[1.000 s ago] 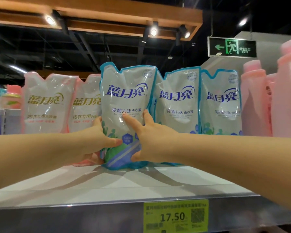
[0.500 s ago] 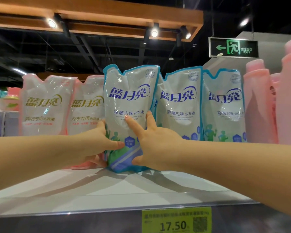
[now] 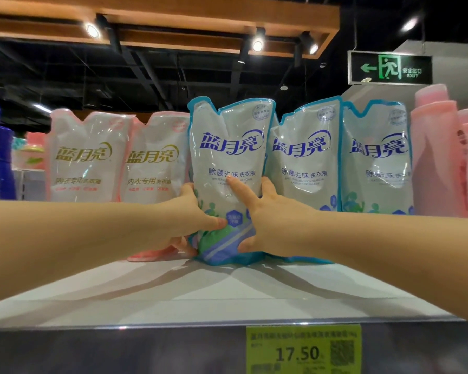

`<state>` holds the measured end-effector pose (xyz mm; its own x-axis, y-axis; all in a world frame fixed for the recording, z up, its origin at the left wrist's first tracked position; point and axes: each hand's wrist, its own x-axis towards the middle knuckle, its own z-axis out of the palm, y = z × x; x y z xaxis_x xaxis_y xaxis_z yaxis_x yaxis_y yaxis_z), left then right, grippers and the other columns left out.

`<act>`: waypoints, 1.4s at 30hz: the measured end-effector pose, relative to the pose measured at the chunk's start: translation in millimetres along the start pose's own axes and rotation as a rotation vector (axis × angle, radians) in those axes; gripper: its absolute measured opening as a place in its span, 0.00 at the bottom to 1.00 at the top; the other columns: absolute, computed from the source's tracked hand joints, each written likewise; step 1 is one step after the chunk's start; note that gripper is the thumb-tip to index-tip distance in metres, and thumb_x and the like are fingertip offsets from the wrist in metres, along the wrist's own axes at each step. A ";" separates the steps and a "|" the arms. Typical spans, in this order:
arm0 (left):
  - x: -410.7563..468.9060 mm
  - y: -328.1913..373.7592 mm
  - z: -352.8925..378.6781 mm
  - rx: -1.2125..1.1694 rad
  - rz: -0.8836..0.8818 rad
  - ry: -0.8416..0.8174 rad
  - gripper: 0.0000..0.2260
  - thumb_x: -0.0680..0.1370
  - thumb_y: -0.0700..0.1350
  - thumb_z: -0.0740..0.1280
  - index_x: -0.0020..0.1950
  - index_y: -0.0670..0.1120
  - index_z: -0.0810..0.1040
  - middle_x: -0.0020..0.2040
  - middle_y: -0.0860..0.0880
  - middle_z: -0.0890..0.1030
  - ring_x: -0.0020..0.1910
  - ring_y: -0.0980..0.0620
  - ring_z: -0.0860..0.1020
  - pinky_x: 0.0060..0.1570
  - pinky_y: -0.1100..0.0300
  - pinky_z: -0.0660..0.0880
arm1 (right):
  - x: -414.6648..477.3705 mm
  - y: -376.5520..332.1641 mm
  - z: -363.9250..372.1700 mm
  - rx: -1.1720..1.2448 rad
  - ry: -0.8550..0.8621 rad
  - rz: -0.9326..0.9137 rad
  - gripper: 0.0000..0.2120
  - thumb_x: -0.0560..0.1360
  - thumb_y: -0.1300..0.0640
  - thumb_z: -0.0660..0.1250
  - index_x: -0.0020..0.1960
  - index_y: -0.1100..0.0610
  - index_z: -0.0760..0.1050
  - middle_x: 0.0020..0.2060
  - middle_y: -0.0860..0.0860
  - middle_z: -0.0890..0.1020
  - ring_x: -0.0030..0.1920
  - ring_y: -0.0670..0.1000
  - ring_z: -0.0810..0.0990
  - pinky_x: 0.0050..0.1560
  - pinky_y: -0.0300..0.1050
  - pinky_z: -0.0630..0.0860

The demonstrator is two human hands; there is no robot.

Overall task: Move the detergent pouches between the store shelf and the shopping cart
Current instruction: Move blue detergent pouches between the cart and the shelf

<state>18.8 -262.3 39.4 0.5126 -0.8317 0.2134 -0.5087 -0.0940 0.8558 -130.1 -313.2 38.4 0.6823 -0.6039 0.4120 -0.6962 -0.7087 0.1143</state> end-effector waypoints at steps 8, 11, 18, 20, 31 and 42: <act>-6.0 -1.2 -5.5 -0.018 -0.012 -0.068 0.38 0.70 0.44 0.74 0.72 0.54 0.54 0.65 0.46 0.72 0.61 0.42 0.74 0.51 0.39 0.77 | -8.5 -4.5 -2.6 0.002 0.031 0.005 0.51 0.72 0.44 0.69 0.73 0.40 0.29 0.70 0.59 0.55 0.59 0.60 0.73 0.54 0.49 0.72; -6.2 -1.3 -6.5 -0.011 -0.028 -0.069 0.38 0.69 0.45 0.75 0.72 0.53 0.56 0.65 0.46 0.71 0.61 0.42 0.73 0.50 0.39 0.78 | -11.8 -5.7 -5.6 0.004 0.038 0.015 0.51 0.72 0.45 0.68 0.74 0.43 0.29 0.62 0.58 0.63 0.51 0.58 0.73 0.48 0.48 0.71; -5.6 0.5 -4.9 -0.025 -0.055 -0.074 0.36 0.69 0.45 0.74 0.71 0.52 0.59 0.65 0.45 0.72 0.61 0.41 0.73 0.50 0.40 0.78 | -22.5 -5.7 -12.8 0.019 -0.058 0.035 0.50 0.74 0.47 0.67 0.74 0.47 0.28 0.60 0.57 0.67 0.49 0.56 0.73 0.47 0.46 0.71; -5.3 0.8 -4.2 -0.030 -0.055 -0.072 0.35 0.69 0.45 0.74 0.71 0.52 0.59 0.64 0.46 0.72 0.60 0.42 0.74 0.48 0.42 0.79 | -23.8 -5.3 -10.9 0.023 -0.071 0.008 0.49 0.74 0.50 0.66 0.74 0.49 0.28 0.57 0.56 0.70 0.47 0.54 0.74 0.43 0.45 0.71; -9.2 -2.5 -4.2 0.099 -0.057 -0.098 0.38 0.67 0.51 0.75 0.72 0.48 0.59 0.65 0.44 0.72 0.61 0.41 0.74 0.55 0.42 0.76 | -46.9 48.1 -47.6 -0.183 0.049 0.295 0.18 0.73 0.46 0.67 0.53 0.57 0.66 0.36 0.49 0.70 0.41 0.53 0.71 0.34 0.43 0.66; -11.0 1.5 3.1 0.088 -0.033 -0.038 0.40 0.67 0.51 0.75 0.72 0.46 0.57 0.60 0.40 0.75 0.53 0.41 0.78 0.54 0.46 0.77 | -28.7 76.7 -30.3 -0.039 -0.086 0.350 0.22 0.73 0.41 0.66 0.32 0.58 0.68 0.26 0.51 0.73 0.26 0.49 0.72 0.28 0.38 0.65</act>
<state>10.3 -255.0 36.8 0.5044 -0.8473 0.1662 -0.5519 -0.1684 0.8167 -209.9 -339.2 62.7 0.4158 -0.8372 0.3552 -0.8980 -0.4398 0.0147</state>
